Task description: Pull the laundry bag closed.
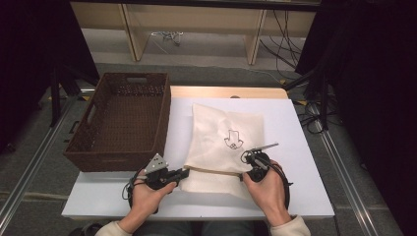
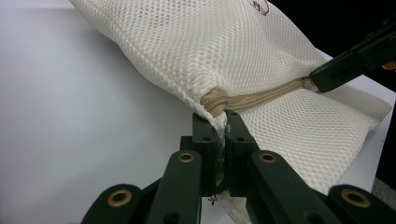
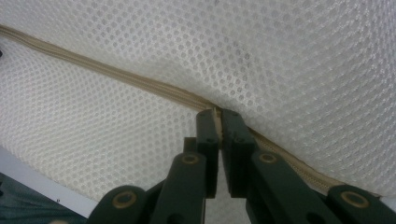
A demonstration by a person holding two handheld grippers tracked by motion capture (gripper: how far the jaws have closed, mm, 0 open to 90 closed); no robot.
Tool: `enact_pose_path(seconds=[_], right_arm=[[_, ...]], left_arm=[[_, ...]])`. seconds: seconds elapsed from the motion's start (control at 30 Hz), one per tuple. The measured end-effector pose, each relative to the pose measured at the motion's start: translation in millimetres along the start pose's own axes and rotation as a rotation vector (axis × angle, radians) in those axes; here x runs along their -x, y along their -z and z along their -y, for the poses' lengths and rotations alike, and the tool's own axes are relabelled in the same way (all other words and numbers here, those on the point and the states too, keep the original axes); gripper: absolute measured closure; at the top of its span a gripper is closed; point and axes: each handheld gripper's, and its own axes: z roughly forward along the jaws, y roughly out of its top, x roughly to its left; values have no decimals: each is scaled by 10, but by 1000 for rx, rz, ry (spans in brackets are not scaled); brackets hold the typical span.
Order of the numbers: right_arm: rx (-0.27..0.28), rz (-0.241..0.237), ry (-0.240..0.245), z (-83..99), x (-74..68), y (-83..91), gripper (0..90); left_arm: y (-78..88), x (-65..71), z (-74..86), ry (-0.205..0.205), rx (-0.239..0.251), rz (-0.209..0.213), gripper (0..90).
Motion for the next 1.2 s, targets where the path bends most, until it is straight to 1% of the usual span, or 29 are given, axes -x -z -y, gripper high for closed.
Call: enact_pose_path(seconds=[0.03, 0.07, 0.1, 0.13, 0.17, 0.2, 0.23, 0.27, 0.37, 0.43, 0.47, 0.5, 0.53, 0.57, 0.6, 0.63, 0.67, 0.7, 0.73, 0.77, 0.83, 0.87, 0.9, 0.93, 1.0, 1.03, 1.13, 1.17, 1.2], right_arm=[[-1, 7, -5, 0, -1, 2, 877], [2, 5, 2, -1, 8, 1, 877], [-1, 5, -6, 1, 6, 4, 876], [0, 8, -4, 1, 4, 4, 876], [1, 6, -1, 2, 5, 3, 877], [6, 3, 16, -1, 17, 0, 876], [19, 12, 30, -2, 34, -12, 876], [17, 16, 30, -1, 33, -10, 876], [16, 9, 26, 2, 41, -6, 876], [22, 10, 38, 3, 47, -9, 876], [21, 12, 35, 4, 46, -8, 876], [17, 13, 17, 7, 36, -4, 877], [16, 8, 17, 8, 34, -1, 877], [-3, 16, -13, 11, 11, 13, 877], [-2, 8, 6, 10, 29, 11, 877], [-4, 8, 13, 12, 33, 15, 876], [-6, 7, -6, 15, 25, 22, 877], [-3, 13, -5, 15, 31, 17, 876], [3, 16, 10, 14, 47, 9, 876], [-2, 12, -2, 19, 44, 16, 876], [0, 11, -6, 20, 39, 14, 876], [-3, 17, 5, 19, 44, 10, 877], [-1, 13, 20, 17, 55, 9, 877], [-4, 19, 3, 19, 45, 12, 876], [1, 25, 9, 17, 56, 14, 877], [2, 13, -12, 22, 47, 23, 877], [4, 31, -9, 26, 49, 17, 876], [3, 26, -8, 27, 54, 18, 877], [4, 25, -8, 27, 56, 20, 877]], left_arm=[[-1, -4, -2, 0, 0, 3, 855], [-4, -7, -1, 0, 2, 10, 855], [-3, -2, -1, 3, 3, 8, 854], [-5, -5, -2, -3, 3, 11, 855], [-4, -6, -2, 0, 2, 10, 855], [-1, -5, -3, 2, -1, 6, 855], [-3, -6, -1, 0, 3, 9, 855], [-4, -4, 0, 1, 3, 11, 854], [-4, -4, -1, 1, 3, 11, 854], [-3, -1, -1, 2, 3, 10, 854], [-3, -1, -1, 3, 3, 10, 854], [-4, -3, -1, 0, 3, 12, 854], [-4, -4, -1, -1, 4, 12, 855], [-4, -5, -1, 1, 4, 11, 854], [-2, -7, -1, 1, 3, 10, 854], [0, -4, -2, -1, 2, 5, 855], [2, -5, -3, 2, 0, 5, 854], [3, -4, -3, 1, 1, 3, 854], [1, -4, -2, 1, 0, 5, 854], [0, -1, -1, 1, -1, 2, 854], [1, -6, -2, 0, -1, 5, 855], [-1, -9, -2, -1, 1, 10, 855], [1, -5, -2, -2, -1, 4, 854], [2, -5, -3, 0, -1, 4, 854], [3, -5, -4, 1, 0, 3, 854], [6, -3, -4, 0, -3, 1, 854], [3, -4, -3, 2, 1, 5, 854], [5, 1, -4, 3, -2, 0, 855], [2, -1, -3, 2, 1, 4, 854]])
